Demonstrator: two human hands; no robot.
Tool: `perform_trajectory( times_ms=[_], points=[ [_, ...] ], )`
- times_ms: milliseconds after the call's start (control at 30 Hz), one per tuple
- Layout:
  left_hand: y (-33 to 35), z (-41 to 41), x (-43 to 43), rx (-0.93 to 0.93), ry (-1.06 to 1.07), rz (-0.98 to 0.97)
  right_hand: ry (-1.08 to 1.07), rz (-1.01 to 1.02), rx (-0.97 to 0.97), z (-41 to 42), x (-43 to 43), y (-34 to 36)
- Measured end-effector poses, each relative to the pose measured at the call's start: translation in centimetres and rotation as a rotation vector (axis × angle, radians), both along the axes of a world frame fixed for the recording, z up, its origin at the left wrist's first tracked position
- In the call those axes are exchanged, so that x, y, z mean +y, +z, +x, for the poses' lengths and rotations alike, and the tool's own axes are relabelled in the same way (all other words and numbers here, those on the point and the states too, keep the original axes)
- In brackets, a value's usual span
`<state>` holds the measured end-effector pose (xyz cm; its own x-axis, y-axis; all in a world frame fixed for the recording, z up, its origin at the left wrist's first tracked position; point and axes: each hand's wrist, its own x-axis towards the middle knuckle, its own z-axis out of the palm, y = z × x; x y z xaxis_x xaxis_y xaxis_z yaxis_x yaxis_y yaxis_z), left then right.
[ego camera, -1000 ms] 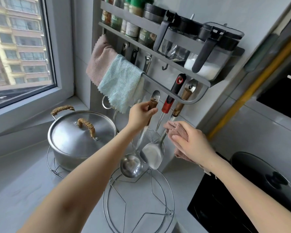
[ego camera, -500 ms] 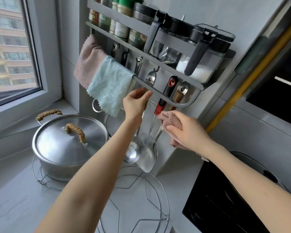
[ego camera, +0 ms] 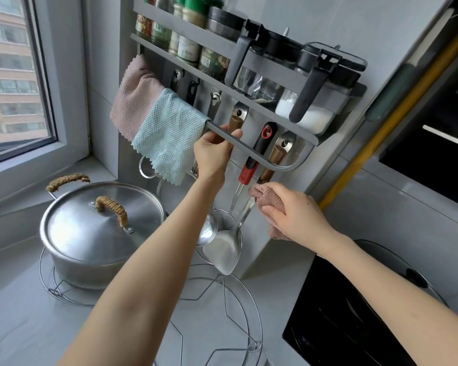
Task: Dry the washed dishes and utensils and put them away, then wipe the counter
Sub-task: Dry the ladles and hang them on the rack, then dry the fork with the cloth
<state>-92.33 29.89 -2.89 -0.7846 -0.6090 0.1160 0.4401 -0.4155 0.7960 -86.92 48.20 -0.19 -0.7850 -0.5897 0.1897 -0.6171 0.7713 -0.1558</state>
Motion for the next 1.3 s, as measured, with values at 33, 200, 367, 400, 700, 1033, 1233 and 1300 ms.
perform_trajectory(
  times_ms=[33, 200, 367, 400, 700, 1033, 1233, 1300],
  points=[
    [0.0, -0.1, 0.0, -0.017, -0.001, -0.021, 0.002, 0.002, 0.000, 0.0, -0.1, 0.1],
    [0.5, -0.2, -0.4, -0.098, 0.013, -0.095, 0.011, 0.009, 0.001, 0.0, -0.2, 0.5],
    [0.3, -0.1, -0.7, -0.178, 0.028, -0.213, 0.013, -0.004, -0.014, 0.3, -0.1, 0.6],
    [0.3, 0.0, -0.7, -0.205, 0.033, -0.245, 0.016, -0.009, -0.018, 0.5, -0.1, 0.6],
    [-1.0, 9.9, -1.8, -0.513, -0.005, -0.607, 0.191, -0.119, -0.149, 4.9, 0.1, -0.3],
    [-2.4, 35.6, -5.0, -0.887, 0.337, -0.571, 0.561, -0.351, -0.610, 12.8, -5.7, -5.2],
    [-3.5, 52.7, -4.0, -1.150, 0.683, -0.431, 0.844, -0.352, -0.776, 21.0, -10.2, -7.1],
    [-4.1, 58.0, -3.6, -1.253, 0.787, -0.393, 0.903, -0.314, -0.796, 23.9, -11.2, -7.7]
  ],
)
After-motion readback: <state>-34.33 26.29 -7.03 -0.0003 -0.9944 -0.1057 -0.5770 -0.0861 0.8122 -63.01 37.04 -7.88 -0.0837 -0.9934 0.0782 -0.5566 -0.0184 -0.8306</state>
